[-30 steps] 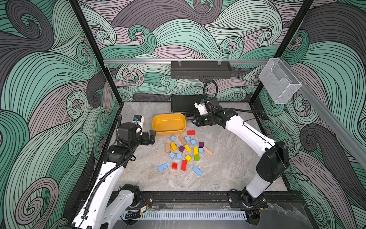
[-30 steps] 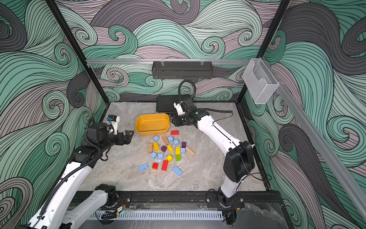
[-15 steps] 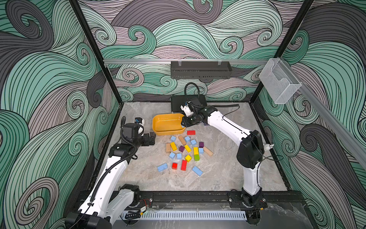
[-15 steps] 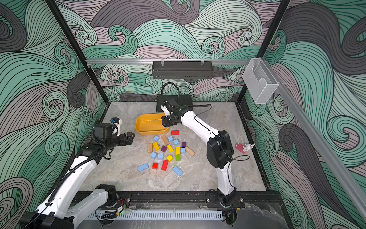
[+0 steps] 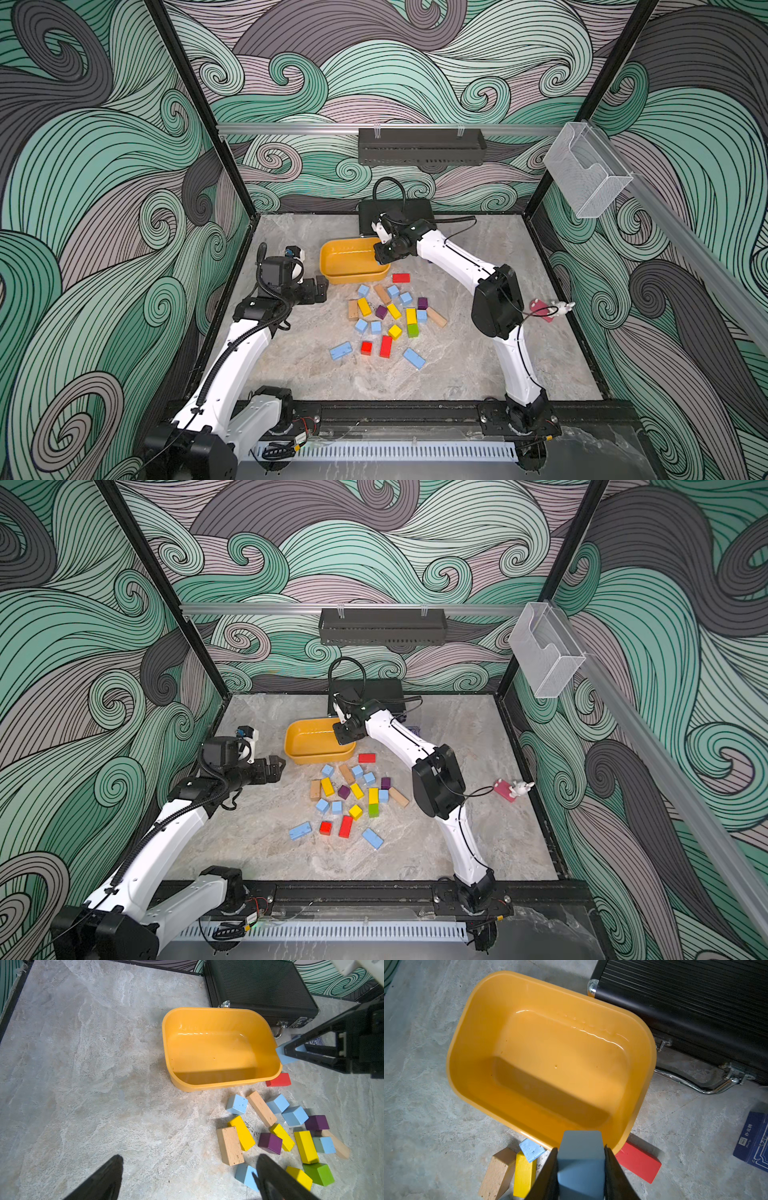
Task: Pick out the blue building blocks
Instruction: Place the building block in the storage box.
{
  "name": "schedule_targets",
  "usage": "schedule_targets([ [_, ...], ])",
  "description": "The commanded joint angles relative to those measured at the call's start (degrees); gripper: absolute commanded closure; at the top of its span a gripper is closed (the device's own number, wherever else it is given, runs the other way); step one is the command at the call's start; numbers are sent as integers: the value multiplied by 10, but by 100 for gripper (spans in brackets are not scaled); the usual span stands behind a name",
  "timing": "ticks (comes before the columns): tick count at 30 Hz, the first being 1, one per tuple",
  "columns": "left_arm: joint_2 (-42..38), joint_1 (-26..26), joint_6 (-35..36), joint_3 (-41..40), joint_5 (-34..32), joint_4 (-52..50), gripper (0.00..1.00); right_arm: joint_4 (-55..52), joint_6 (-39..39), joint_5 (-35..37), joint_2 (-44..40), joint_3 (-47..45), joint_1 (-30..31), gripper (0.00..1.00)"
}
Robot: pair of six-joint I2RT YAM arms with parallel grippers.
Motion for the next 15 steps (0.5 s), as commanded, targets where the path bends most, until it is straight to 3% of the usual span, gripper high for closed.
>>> schedule_targets([
  [1, 4, 5, -2, -2, 3, 10, 1, -8, -5, 21, 21, 26, 5, 100],
  [15, 18, 7, 9, -9, -6, 2, 1, -24, -10, 32, 103, 97, 11, 100],
])
